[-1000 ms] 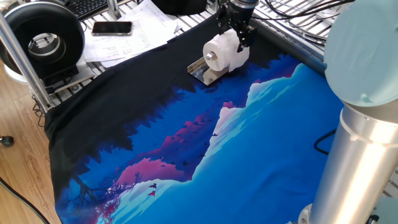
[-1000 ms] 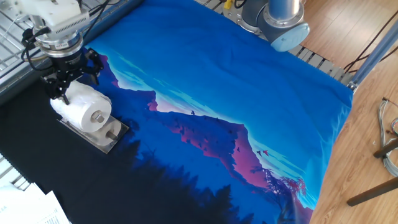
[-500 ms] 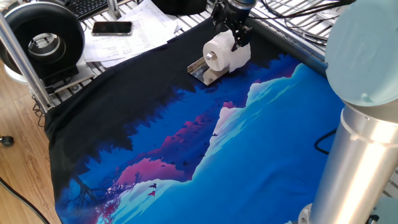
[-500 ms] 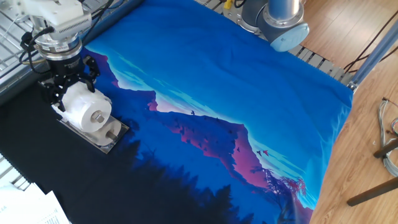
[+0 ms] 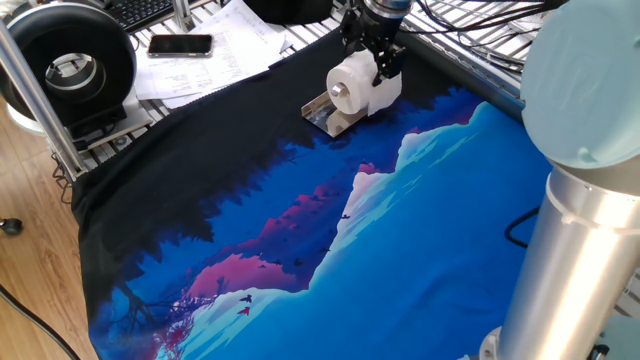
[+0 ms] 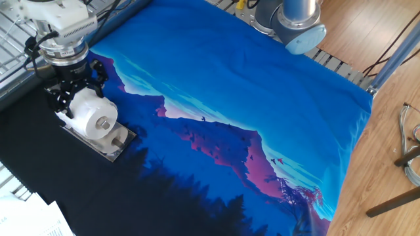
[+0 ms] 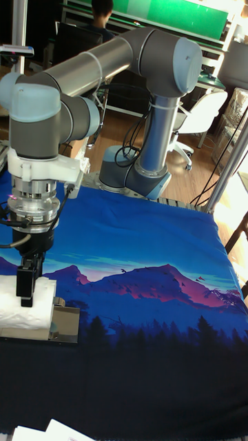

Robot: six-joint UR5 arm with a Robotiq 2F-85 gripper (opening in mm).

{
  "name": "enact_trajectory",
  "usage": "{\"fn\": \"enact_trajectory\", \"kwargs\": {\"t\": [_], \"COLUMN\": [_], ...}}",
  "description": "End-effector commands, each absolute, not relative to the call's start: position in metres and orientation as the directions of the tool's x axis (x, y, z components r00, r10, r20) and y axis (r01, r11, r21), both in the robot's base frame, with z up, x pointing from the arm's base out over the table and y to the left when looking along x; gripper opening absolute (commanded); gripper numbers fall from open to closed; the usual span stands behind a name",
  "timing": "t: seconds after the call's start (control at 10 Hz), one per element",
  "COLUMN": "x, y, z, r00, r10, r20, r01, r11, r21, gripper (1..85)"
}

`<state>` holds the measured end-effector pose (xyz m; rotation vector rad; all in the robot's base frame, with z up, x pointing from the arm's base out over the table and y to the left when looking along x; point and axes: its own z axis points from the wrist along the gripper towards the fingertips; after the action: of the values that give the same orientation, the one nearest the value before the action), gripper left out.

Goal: Take the roll of paper down from the shelf

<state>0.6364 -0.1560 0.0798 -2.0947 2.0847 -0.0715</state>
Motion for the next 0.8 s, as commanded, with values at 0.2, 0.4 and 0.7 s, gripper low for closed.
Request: {"fn": "enact_trajectory", "kwargs": {"t": [0.2,0.4,0.7], "x": [0.6414,0.6392,0.6327], "y": [-0.1516,-0.1528,-0.1453], "z": [0.0747,0.0723,0.0689], "r00": [0.014,0.008,-0.021], "r10": [-0.991,-0.992,-0.987], "r20": [-0.13,-0.127,-0.157], "r01": [-0.984,-0.986,-0.99], "r11": [0.009,0.013,0.042], "r21": [-0.176,-0.167,-0.138], "gripper": [85.0,85.0,83.3]}}
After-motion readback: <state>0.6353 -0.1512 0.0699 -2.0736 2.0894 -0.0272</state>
